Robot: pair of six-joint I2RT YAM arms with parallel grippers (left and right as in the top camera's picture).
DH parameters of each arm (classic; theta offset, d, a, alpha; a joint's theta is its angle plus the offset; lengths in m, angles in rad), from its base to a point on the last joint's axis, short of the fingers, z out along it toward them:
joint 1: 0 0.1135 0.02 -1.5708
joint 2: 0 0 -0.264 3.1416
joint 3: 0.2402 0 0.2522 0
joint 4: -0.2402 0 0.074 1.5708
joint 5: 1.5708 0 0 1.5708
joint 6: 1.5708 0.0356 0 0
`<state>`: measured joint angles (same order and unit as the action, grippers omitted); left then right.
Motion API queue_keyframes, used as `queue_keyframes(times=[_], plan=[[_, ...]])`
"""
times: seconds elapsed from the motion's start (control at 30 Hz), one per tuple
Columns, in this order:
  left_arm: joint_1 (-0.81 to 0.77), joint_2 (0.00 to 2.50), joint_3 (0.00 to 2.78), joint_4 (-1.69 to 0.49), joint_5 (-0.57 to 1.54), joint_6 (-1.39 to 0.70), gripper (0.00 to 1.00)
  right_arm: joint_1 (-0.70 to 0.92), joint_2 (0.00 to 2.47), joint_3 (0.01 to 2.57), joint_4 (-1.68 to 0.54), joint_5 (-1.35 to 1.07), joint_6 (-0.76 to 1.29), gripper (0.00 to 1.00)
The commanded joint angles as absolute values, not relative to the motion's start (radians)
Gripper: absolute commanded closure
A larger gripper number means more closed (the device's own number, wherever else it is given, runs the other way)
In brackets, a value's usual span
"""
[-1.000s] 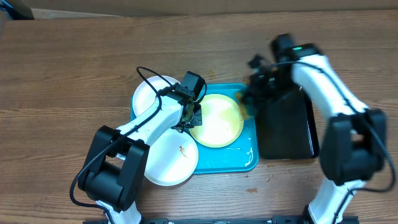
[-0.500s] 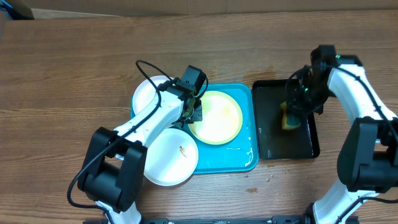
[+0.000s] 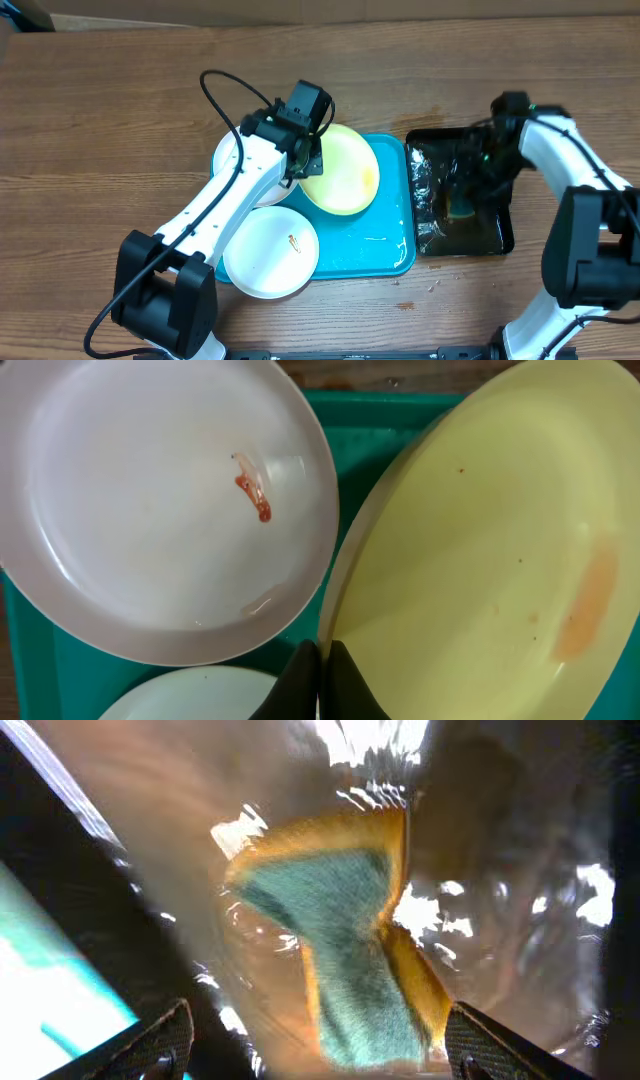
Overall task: Clean dirty plates on tray and stack at the side
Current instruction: 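Lift the yellow plate with left gripper and place it left of tray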
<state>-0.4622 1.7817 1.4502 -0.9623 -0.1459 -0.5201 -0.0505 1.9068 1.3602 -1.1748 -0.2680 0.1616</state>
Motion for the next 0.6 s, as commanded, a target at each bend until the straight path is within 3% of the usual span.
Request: queue_keyframes(times=[0.0,0.13,0.33,0.57], plan=[[-0.472,1.742,1.544,-0.976,-0.168,-0.495,0.96,-0.083,1.879,1.524,-1.222,-0.292,0.168,0.18],[-0.52,1.742,1.605,-0.968,-0.197,-0.482,0.96,-0.13,1.879,1.617,-1.246,-0.289,0.17,0.11],[-0.653,1.743,1.63,-0.866,-0.4,-0.439,0.96,-0.268,1.88,1.623,-1.211,-0.289,0.214,0.0],[-0.818,1.745,1.63,-0.719,-0.67,-0.338,0.96,-0.409,1.88,1.623,-1.209,-0.289,0.214,0.0]])
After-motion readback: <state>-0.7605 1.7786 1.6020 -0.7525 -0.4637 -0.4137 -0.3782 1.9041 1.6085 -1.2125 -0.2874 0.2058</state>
